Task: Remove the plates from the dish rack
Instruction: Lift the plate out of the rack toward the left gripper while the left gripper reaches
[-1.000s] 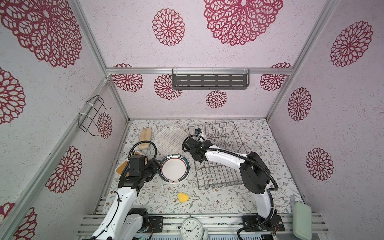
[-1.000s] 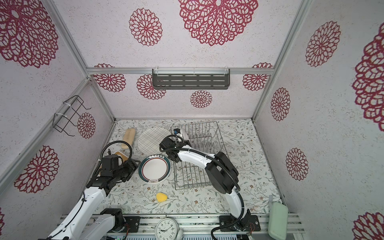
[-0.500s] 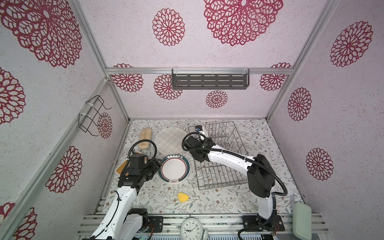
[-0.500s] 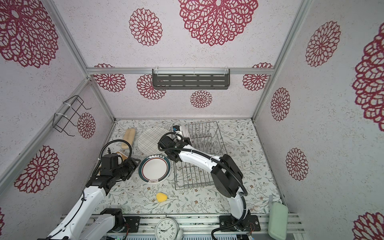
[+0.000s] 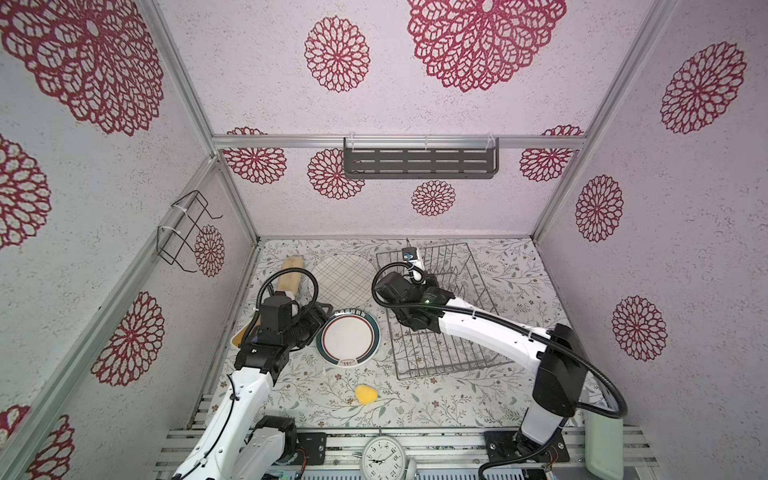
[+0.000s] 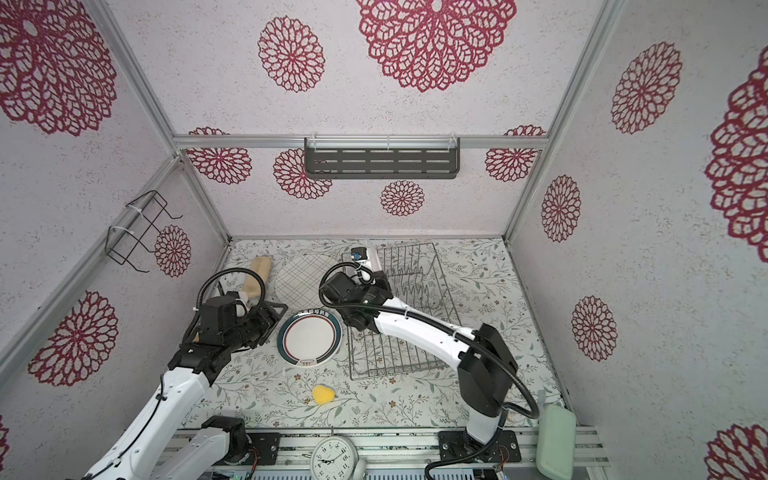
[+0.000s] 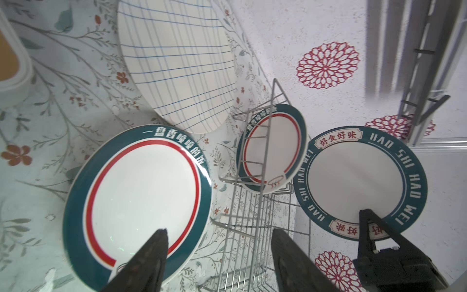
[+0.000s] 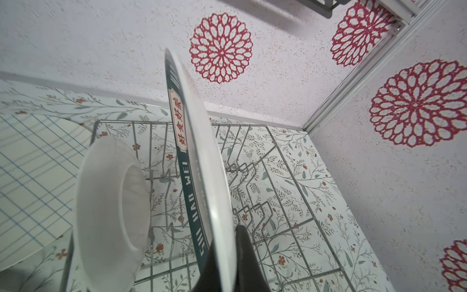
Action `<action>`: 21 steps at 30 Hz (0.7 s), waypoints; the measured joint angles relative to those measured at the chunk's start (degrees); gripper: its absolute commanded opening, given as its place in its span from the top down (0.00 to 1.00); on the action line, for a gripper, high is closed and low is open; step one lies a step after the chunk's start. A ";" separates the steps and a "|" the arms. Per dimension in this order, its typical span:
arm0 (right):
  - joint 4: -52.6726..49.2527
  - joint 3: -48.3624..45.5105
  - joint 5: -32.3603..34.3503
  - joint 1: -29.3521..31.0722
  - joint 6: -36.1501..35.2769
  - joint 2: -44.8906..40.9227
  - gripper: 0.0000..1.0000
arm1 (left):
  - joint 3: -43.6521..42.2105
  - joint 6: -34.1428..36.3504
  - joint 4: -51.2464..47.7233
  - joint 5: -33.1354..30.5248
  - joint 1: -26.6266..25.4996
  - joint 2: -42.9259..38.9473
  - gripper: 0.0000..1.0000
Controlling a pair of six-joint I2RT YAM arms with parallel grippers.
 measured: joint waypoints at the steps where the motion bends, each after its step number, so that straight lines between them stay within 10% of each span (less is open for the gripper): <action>1: 0.70 -0.98 -0.57 0.07 0.02 -1.77 1.00 | 0.81 -0.17 0.13 0.00 -0.37 0.09 0.31; 21: 14.32 -21.75 -37.94 -5.84 11.93 -28.65 1.00 | 10.01 -2.95 10.34 1.40 -11.91 9.11 0.30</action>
